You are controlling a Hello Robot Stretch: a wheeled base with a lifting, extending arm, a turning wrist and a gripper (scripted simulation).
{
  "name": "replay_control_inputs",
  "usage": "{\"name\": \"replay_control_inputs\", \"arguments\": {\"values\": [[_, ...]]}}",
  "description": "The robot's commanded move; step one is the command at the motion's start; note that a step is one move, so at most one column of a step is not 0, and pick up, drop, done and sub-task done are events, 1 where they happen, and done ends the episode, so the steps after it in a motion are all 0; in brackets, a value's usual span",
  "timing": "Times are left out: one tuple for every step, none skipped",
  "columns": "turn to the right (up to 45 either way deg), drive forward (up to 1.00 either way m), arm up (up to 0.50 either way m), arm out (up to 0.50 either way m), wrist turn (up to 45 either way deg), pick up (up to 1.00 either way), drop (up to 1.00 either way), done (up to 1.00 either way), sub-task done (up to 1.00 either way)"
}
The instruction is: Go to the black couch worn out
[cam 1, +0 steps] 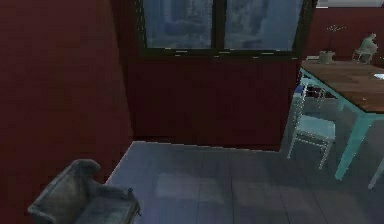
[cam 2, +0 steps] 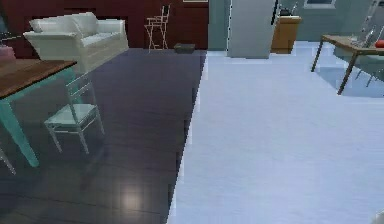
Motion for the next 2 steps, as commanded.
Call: {"name": "replay_control_inputs", "arguments": {"values": [[-33.0,0.00,0.00,0.00,0.0,0.00,0.00,0.00,0.00],[0.0,0.00,0.00,0.00,0.0,0.00,0.00,1.00,0.00]]}}
